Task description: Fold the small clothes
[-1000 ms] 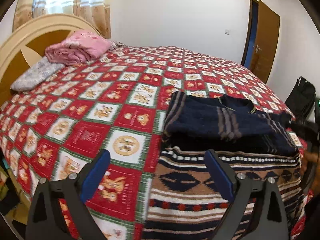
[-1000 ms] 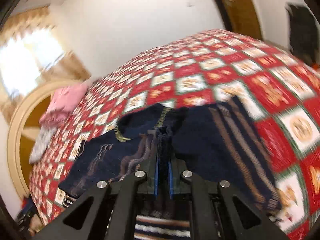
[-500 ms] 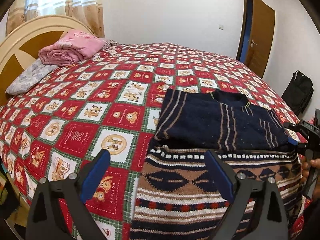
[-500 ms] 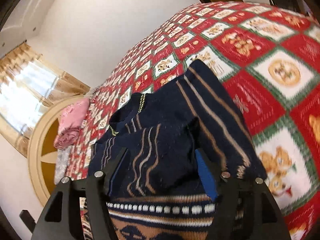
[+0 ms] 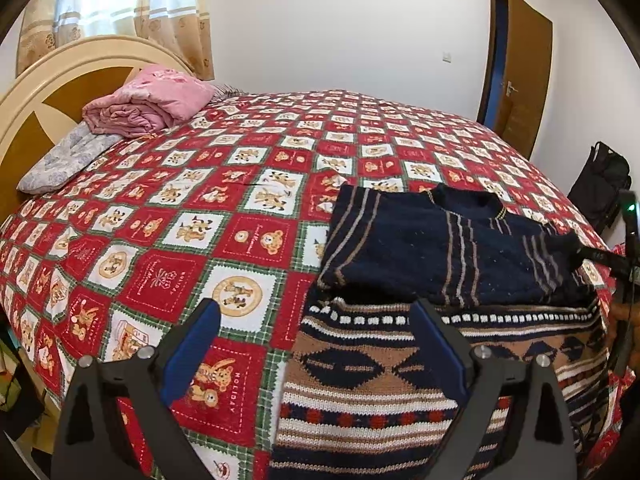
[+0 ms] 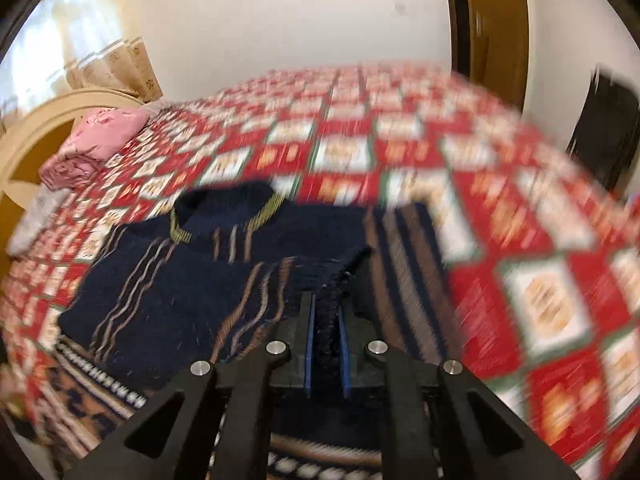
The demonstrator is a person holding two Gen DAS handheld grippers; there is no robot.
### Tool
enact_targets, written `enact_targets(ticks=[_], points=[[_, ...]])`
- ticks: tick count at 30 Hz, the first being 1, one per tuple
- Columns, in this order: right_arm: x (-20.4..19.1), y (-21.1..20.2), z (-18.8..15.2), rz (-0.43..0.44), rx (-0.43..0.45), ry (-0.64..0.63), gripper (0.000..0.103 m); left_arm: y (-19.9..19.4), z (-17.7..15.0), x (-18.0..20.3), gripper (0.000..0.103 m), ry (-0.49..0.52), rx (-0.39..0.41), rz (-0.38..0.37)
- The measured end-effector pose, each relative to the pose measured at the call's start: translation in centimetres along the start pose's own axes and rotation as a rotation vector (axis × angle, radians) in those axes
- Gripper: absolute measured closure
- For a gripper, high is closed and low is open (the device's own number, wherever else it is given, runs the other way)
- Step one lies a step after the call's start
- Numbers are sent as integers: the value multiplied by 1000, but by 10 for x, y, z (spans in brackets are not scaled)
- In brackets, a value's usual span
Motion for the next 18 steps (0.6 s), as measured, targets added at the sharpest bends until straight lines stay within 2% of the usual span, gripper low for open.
enact_targets(ticks=[3, 6, 7, 10, 11, 14, 16, 18], points=[[4, 2, 16, -89, 48, -120, 94, 4, -1, 1, 6, 10, -1, 19], [12, 21, 16, -234, 43, -278, 95, 10, -5, 3, 6, 17, -17, 29], [19, 27, 13, -247, 21, -273, 95, 11, -7, 3, 6, 21, -23, 31], [52, 47, -11, -234, -85, -103, 95, 14, -8, 2, 6, 48, -26, 54], [63, 46, -15, -219, -88, -33, 95, 14, -7, 1, 6, 56, -23, 62], [73, 16, -4, -125, 15, 118, 95, 18, -5, -3, 6, 53, -20, 71], [71, -2, 2, -38, 41, 196, 95, 23, -4, -2, 6, 36, -26, 66], [56, -16, 5, 107, 47, 272, 92, 29, -5, 1, 6, 23, -31, 56]])
Point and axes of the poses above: each gripper's, at about its wrist camera, not at the fingertips, and y roughly the way its jaws point, x to its right, z to its top, the point moved 10 cm from there along y, roughly the way its jaws point, and after that the axes turned 4 degrees about x, right-handed, at the moved point
